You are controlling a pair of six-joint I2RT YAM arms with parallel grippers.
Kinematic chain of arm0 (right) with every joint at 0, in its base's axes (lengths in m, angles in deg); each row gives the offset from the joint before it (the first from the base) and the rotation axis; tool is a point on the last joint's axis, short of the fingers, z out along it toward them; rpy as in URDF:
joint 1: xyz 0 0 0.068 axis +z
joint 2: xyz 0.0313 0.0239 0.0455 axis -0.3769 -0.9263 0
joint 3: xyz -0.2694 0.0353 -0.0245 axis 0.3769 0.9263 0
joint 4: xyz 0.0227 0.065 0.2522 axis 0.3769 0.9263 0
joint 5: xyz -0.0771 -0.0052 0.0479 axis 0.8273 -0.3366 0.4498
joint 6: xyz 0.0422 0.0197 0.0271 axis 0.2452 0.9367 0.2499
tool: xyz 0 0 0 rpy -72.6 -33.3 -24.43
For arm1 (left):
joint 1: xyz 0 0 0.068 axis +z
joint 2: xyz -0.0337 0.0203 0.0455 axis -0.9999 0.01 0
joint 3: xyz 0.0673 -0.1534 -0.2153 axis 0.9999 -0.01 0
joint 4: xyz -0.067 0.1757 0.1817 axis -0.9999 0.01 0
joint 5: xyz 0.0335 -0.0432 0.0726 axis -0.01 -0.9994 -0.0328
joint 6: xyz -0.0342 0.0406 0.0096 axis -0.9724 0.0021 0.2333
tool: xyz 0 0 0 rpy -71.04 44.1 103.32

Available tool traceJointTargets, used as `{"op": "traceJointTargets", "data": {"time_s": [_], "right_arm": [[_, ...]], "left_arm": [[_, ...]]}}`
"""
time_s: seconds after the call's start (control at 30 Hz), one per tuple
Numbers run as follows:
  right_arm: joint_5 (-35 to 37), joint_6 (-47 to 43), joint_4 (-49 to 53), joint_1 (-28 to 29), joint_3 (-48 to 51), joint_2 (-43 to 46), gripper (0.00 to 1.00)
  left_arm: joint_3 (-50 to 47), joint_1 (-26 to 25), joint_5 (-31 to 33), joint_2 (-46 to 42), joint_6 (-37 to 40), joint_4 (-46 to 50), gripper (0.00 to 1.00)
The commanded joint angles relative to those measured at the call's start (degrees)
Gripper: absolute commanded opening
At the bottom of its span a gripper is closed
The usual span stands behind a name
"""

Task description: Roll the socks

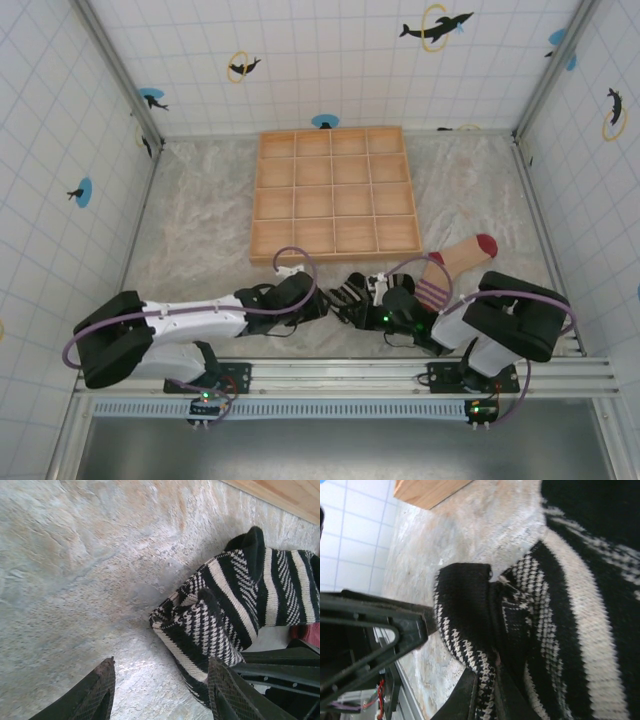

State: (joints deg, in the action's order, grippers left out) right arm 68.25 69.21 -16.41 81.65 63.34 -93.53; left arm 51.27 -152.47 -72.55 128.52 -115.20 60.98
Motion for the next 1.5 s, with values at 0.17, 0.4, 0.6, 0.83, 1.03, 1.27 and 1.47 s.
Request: {"op": "traceJointTargets", "data": {"time_s": [0.17, 0.4, 0.6, 0.83, 1.03, 1.27, 1.47], "right_arm": [[5.6, 9.5, 27.3, 0.7, -1.3, 2.2, 0.00], [6.1, 12.4, 27.4, 0.8, 0.7, 1.1, 0.00], [7.0, 13.7, 26.2, 0.6, 2.4, 2.0, 0.00], [6.8, 14.3, 23.7, 0.6, 3.8, 1.6, 0.00], [6.8, 14.5, 23.3, 0.9, 4.2, 1.5, 0.00], [6.6, 10.9, 23.3, 0.9, 4.0, 4.1, 0.15], [9.9, -1.2, 27.8, 2.3, 1.6, 14.8, 0.50]], "left_arm": [[-1.2, -2.5, 4.9, 3.1, -2.9, -8.8, 0.51], [-1.0, -2.5, 6.0, 5.2, -2.8, -12.0, 0.51], [-1.4, -2.6, 4.6, 8.3, -4.4, -13.8, 0.48], [-0.7, -2.5, 5.1, 11.5, -5.5, -15.7, 0.47], [-0.5, -2.5, 5.4, 13.7, -7.1, -16.2, 0.39], [1.7, -2.6, 7.8, 14.2, -8.1, -9.8, 0.05], [6.5, -2.3, 7.7, 13.8, -6.3, 1.0, 0.00]]}}
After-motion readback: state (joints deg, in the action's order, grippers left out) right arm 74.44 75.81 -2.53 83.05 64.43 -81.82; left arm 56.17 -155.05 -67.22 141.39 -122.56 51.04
